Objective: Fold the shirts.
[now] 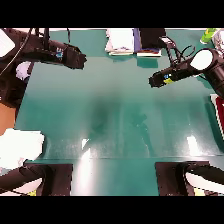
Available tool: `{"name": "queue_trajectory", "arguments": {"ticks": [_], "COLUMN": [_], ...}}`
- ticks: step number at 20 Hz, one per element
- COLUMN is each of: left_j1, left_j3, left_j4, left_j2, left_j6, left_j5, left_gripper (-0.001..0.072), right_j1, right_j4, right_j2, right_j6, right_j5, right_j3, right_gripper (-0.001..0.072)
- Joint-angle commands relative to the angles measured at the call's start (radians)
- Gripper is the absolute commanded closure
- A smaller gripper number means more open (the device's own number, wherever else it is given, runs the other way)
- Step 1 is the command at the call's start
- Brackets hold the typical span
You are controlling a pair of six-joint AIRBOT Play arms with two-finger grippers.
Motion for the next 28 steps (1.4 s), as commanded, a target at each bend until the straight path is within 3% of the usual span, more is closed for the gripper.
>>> {"name": "queue_trajectory", "arguments": {"ticks": [1, 4, 9, 13, 14, 15, 16, 26, 27, 28], "left_j1": [0.031, 0.172, 0.455, 0.615, 0.639, 0.653, 0.663, 0.663, 0.663, 0.663], "left_j3": [0.005, -0.050, -0.407, -0.670, -0.729, -0.779, -0.828, -1.070, -1.069, -1.061], "left_j4": [0.121, 0.212, 0.274, 0.278, 0.278, 0.278, 0.278, 0.361, 0.361, 0.361], "left_j2": [0.012, 0.106, 0.393, 0.438, 0.437, 0.438, 0.437, 0.438, 0.439, 0.439], "left_j6": [-0.043, -0.066, -0.041, -0.003, -0.004, -0.008, -0.008, -0.071, -0.072, -0.068], "left_j5": [-0.030, -0.246, -0.352, -0.398, -0.385, -0.367, -0.348, -0.203, -0.206, -0.214], "left_gripper": [0.0680, 0.0680, 0.0679, 0.0677, 0.0517, 0.0231, 0.0166, 0.0168, 0.0243, 0.0567], "right_j1": [0.000, 0.000, 0.000, 0.000, 0.000, 0.000, 0.000, 0.000, 0.000, 0.000], "right_j4": [0.000, 0.000, 0.000, 0.000, 0.000, 0.000, 0.000, 0.000, 0.000, 0.000], "right_j2": [0.000, 0.000, 0.000, 0.000, 0.000, 0.000, 0.000, 0.000, 0.000, 0.000], "right_j6": [0.000, 0.000, 0.000, 0.000, 0.000, 0.000, 0.000, 0.000, 0.000, 0.000], "right_j5": [0.002, 0.010, 0.004, 0.006, 0.012, 0.018, 0.019, 0.019, 0.018, 0.017], "right_j3": [0.001, 0.001, 0.001, 0.001, 0.001, 0.001, 0.001, 0.001, 0.001, 0.001], "right_gripper": [0.0693, 0.0692, 0.0693, 0.0693, 0.0693, 0.0693, 0.0693, 0.0693, 0.0693, 0.0693]}}
